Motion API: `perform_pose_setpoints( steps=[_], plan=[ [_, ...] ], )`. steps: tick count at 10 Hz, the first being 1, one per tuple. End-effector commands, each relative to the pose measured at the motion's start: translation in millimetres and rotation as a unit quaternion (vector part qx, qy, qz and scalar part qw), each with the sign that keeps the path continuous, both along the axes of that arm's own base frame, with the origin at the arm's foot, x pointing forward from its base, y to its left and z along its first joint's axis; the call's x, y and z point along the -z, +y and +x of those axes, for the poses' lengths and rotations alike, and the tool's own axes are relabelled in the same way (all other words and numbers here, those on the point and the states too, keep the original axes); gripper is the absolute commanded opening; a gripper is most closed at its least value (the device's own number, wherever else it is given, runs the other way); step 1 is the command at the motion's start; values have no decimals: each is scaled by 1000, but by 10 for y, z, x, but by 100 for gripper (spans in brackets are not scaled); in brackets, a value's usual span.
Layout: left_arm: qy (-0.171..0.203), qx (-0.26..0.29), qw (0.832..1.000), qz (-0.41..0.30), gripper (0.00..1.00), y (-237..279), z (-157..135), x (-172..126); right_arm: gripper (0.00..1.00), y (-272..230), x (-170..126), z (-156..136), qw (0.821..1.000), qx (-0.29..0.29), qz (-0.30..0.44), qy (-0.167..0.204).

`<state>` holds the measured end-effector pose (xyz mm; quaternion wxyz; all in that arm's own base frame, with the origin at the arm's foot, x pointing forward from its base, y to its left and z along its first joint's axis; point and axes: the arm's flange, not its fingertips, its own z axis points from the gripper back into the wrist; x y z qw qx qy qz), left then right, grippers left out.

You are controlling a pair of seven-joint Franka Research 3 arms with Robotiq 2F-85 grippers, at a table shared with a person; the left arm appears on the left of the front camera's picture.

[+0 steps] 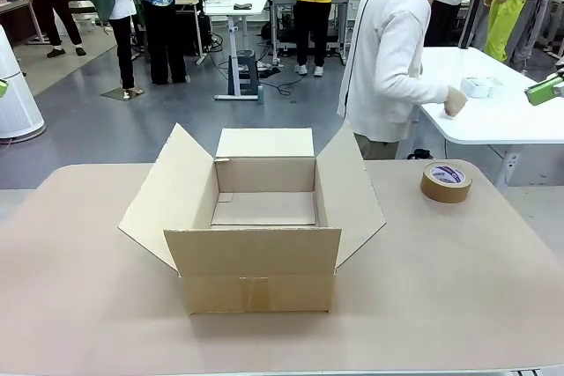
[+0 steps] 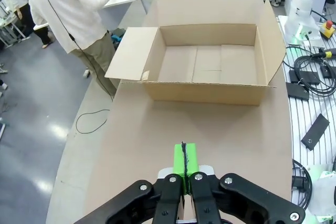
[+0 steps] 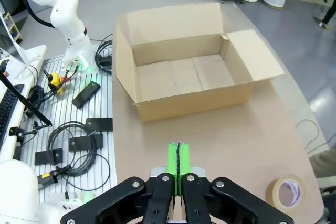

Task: Wrap the clocks to prevent damage.
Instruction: Open the side flaps of the Package Box.

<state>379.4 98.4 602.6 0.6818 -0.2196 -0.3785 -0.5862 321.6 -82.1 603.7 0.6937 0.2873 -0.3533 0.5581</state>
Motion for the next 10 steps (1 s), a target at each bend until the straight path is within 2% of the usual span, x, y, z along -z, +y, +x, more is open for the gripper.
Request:
perform_pose_setpoints(
  steps=[1, 2, 3, 5, 6, 8, 9, 10],
  plan=[
    [-9, -1, 1000, 11, 0, -214, 77, -163, 1, 347, -162, 90, 996, 81, -40, 17],
    [3, -32, 999, 43, 0, -464, 94, -346, 1, 641, -321, 155, 991, 106, -56, 51],
    [28, -65, 995, 69, 0, -707, 98, -549, 1, 948, -462, 221, 981, 141, -83, 101],
    [107, -151, 976, 112, 0, -1068, 306, -988, 1, 1544, -773, 429, 956, 185, -144, 176],
    [130, -168, 967, 138, 0, -1250, 352, -1091, 1, 1801, -851, 503, 944, 199, -166, 206],
    [183, -199, 948, 167, 0, -1703, 475, -1099, 1, 2294, -871, 643, 922, 217, -202, 249],
    [204, -241, 928, 198, 0, -1954, 610, -1006, 1, 2552, -776, 760, 904, 246, -233, 261],
    [205, -286, 910, 218, 0, -2157, 707, -876, 1, 2727, -637, 872, 887, 282, -256, 261]
  ],
)
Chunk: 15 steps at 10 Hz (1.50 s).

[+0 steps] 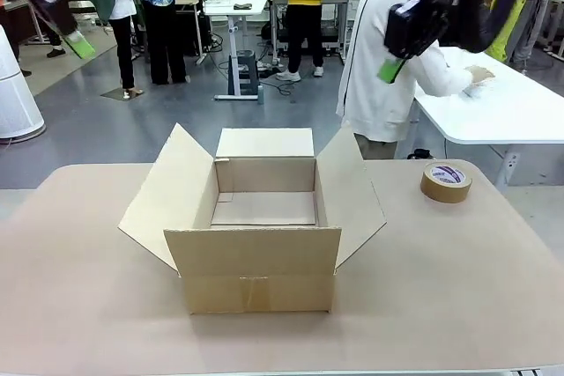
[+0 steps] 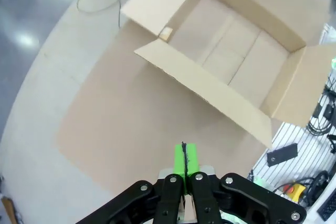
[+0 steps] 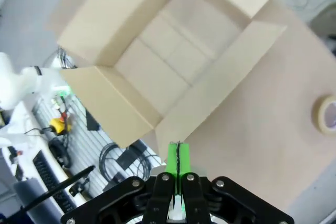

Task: Wrap the clocks to prevent damage.
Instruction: Open the side flaps of the Package Box.

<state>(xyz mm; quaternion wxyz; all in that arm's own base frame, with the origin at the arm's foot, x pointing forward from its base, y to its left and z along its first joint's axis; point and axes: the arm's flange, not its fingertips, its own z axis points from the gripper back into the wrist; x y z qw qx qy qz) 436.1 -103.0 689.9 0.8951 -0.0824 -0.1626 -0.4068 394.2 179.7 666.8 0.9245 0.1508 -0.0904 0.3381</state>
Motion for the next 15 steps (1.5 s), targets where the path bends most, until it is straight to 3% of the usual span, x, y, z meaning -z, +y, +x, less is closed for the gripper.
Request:
perform_pose_setpoints(
  steps=[1, 2, 4, 6, 7, 12, 13, 15],
  plan=[
    [7, -83, 995, 55, 0, -316, 209, 125, 1, 234, 172, 261, 997, 57, -57, 16],
    [-9, -116, 990, 84, 0, -489, 223, 221, 1, 313, 342, 369, 993, 86, -75, 16],
    [-20, -125, 986, 105, 0, -833, 84, 393, 1, 432, 710, 551, 986, 125, -111, 4],
    [-21, -80, 993, 80, 0, -875, -60, 520, 1, 441, 924, 608, 989, 102, -106, -15],
    [-14, -112, 989, 93, 0, -893, 134, 406, 1, 391, 778, 598, 989, 110, -103, 8],
    [-12, -110, 990, 91, 0, -886, 115, 434, 1, 398, 791, 619, 988, 109, -106, 1],
    [26, -148, 987, 57, 0, -969, 115, 527, 1, 548, 932, 545, 981, 156, -112, -10],
    [50, -240, 968, 50, 0, -1067, 53, 717, 1, 686, 1180, 455, 970, 222, -98, -21]
  ],
)
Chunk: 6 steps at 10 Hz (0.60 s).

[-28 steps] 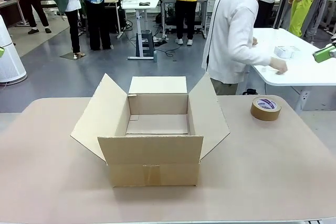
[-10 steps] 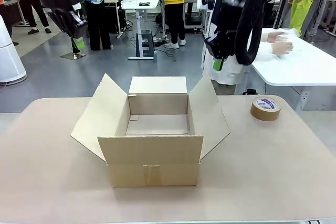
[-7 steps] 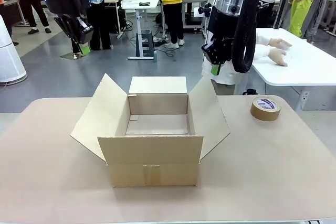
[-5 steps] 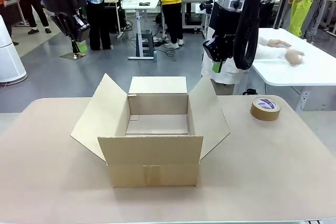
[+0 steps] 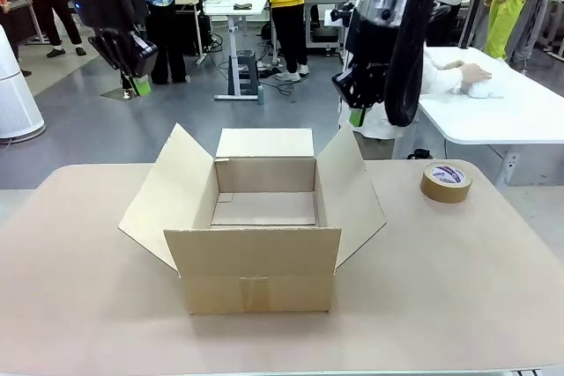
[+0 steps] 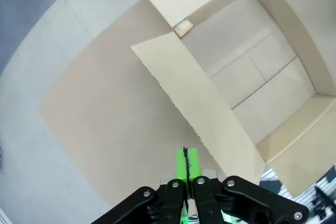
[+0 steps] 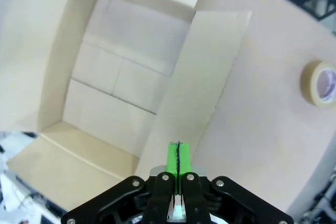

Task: Wrap the clocks to prevent damage.
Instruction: Open the side flaps of the Package Box.

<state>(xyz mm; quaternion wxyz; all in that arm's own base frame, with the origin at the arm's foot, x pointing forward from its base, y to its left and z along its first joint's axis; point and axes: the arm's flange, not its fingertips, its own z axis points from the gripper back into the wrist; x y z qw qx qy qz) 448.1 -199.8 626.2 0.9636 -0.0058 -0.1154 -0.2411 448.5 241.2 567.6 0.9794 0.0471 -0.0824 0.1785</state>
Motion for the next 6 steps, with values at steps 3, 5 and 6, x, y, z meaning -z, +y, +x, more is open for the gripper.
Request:
perform_pose_setpoints(
  steps=[3, 5, 6],
  plan=[
    [30, -105, 994, -27, 0, -219, -95, 454, 1, 89, 685, -65, 995, 97, -24, -10],
    [33, -95, 994, -48, 0, -328, -41, 602, 1, 110, 864, -48, 996, 89, -25, -1],
    [37, -92, 994, -47, 0, -392, 1, 697, 1, 127, 930, -41, 996, 86, -23, 6]
  ],
)
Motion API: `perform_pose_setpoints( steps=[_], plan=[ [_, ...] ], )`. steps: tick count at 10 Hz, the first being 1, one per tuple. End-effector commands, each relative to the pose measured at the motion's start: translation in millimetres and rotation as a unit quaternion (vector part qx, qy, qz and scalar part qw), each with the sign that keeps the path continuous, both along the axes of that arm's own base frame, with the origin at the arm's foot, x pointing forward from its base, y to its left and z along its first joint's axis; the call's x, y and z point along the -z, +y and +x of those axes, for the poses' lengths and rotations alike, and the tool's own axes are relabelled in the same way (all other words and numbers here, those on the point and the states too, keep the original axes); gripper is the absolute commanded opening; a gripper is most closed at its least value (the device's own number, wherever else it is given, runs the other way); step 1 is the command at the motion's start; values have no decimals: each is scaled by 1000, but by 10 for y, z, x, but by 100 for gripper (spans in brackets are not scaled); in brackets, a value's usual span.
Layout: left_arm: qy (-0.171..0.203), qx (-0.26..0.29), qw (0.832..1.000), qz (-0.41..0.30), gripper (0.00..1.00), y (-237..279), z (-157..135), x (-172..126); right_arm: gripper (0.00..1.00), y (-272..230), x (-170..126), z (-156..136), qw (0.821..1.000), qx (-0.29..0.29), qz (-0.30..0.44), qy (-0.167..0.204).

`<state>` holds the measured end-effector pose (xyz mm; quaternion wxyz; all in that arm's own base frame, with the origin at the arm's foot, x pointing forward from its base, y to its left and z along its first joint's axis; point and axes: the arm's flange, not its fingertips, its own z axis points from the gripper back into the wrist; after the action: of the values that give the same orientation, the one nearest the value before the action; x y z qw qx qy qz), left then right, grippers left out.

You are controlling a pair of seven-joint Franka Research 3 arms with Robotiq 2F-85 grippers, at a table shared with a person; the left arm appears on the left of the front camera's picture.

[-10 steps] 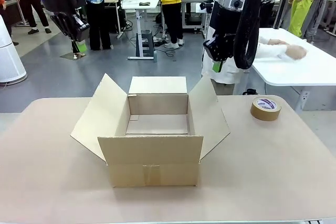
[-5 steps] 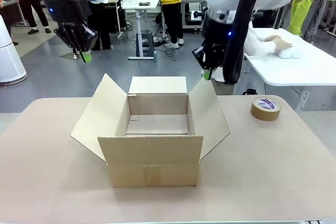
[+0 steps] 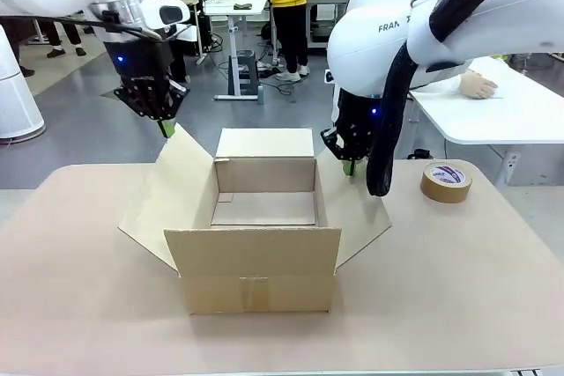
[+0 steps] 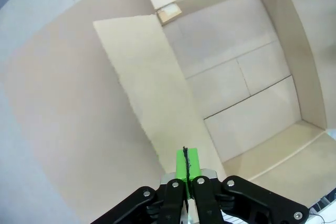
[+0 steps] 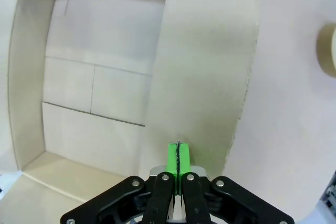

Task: Wrap the clocks to prevent damage.
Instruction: Open the side flaps of the Package Box.

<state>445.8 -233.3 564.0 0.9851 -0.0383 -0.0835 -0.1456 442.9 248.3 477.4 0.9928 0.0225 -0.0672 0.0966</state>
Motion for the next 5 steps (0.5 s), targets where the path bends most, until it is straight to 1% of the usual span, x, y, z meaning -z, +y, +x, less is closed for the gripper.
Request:
perform_pose_setpoints(
  steps=[1, 3, 5],
  plan=[
    [4, 0, 1000, -6, 0, -92, 69, 159, 1, 70, 75, 29, 1000, -1, -3, -5],
    [22, -3, 1000, 7, 0, -98, 141, 321, 1, 55, 163, 68, 1000, 5, -15, 1],
    [49, -4, 999, 20, 0, -108, 218, 601, 1, -12, 262, 86, 999, 15, -30, 0]
  ],
)
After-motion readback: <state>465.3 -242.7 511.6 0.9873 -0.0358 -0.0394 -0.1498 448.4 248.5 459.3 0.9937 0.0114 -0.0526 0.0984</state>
